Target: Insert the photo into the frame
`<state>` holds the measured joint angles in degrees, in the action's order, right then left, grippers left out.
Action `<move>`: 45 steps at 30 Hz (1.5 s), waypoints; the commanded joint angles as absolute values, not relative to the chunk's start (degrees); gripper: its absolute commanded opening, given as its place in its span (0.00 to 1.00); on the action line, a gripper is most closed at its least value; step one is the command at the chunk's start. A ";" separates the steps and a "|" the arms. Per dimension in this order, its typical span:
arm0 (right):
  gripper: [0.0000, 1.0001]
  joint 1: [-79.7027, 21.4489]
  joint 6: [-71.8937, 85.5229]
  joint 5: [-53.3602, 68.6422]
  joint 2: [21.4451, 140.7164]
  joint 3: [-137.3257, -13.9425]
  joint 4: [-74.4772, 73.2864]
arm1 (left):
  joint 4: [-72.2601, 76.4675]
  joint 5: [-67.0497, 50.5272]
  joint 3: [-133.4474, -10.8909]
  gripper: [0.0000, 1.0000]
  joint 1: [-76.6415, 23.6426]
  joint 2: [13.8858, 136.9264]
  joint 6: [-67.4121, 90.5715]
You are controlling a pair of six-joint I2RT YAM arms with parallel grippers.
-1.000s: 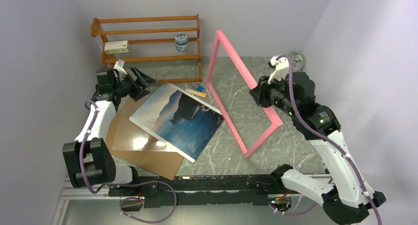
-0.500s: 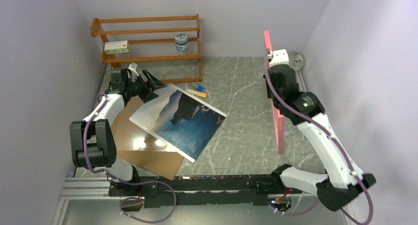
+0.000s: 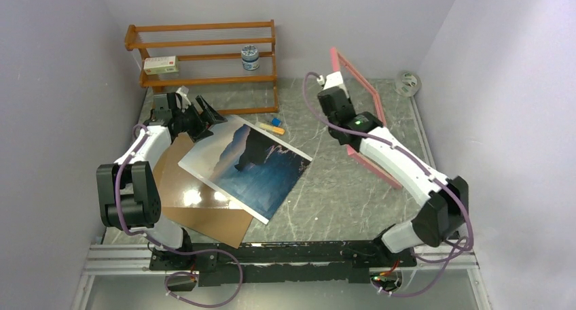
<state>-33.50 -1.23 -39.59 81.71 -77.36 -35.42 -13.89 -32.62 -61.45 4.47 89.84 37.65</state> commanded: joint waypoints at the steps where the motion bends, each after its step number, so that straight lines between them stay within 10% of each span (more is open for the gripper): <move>1: 0.04 -36.23 4.81 -30.94 87.63 -73.30 -31.65 | -16.33 -29.60 -63.57 0.88 4.31 90.09 34.64; 24: 0.26 -36.29 19.17 -22.99 110.77 -77.13 -25.99 | -23.56 -23.65 -64.85 0.89 4.46 88.92 30.97; 36: 0.60 -35.97 19.48 -18.13 104.29 -78.38 -28.58 | -31.03 -16.88 -65.44 0.93 5.14 86.52 30.33; 45: 0.61 -36.66 22.57 4.67 100.64 -75.28 -22.66 | -40.46 -9.20 -60.55 0.93 9.71 80.19 32.97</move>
<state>-36.18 19.22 -7.75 101.65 -76.20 -27.62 -34.26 -14.57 -62.81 7.01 84.23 31.09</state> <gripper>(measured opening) 0.609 0.927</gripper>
